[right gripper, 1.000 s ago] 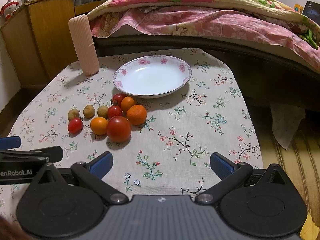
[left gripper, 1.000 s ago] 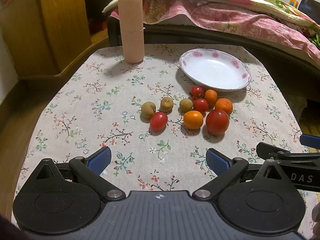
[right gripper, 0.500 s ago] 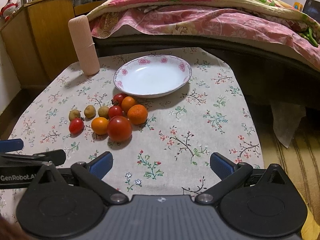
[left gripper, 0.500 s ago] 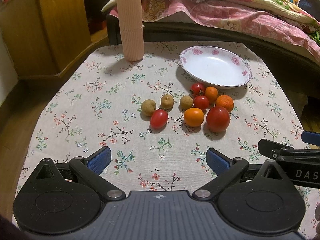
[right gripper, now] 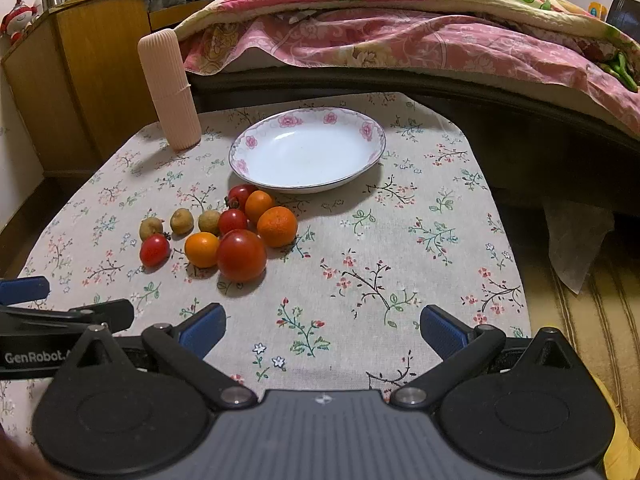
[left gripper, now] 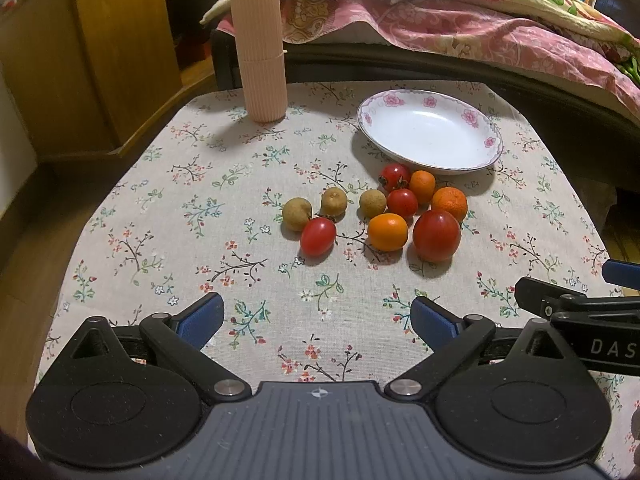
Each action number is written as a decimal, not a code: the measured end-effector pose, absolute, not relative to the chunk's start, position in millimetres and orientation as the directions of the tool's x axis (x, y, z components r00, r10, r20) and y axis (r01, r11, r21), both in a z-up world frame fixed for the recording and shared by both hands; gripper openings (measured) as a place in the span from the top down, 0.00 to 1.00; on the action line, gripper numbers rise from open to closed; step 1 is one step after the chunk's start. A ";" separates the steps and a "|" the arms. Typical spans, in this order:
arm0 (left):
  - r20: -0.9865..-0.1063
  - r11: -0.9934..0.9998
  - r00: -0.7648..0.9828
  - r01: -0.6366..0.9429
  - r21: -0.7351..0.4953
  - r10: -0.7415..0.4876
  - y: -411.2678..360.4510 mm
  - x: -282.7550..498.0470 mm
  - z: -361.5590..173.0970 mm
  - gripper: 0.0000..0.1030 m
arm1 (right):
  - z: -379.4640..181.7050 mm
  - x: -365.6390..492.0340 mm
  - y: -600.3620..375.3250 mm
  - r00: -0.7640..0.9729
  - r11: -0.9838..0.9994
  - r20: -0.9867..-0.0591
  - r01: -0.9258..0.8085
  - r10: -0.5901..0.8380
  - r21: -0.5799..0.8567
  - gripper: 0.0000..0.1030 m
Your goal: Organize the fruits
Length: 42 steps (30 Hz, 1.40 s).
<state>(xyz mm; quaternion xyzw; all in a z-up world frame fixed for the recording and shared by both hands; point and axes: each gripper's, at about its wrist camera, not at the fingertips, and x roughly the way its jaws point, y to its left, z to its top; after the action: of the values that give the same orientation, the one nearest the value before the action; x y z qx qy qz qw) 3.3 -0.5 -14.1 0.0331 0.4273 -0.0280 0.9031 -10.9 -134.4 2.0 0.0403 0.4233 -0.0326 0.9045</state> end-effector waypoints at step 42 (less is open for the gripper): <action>-0.773 0.994 0.634 0.092 0.056 -0.015 -3.1 3.5 -13.5 0.05 | -0.5 -10.6 -132.2 0.634 0.995 -0.773 0.087 -0.019 0.048 0.00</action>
<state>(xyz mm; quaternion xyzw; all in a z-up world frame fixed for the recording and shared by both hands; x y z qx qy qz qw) 3.5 -3.1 -13.5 0.0451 0.4267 -0.0294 0.9028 -10.6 -132.2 -0.5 0.0403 0.4270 -0.0293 0.9029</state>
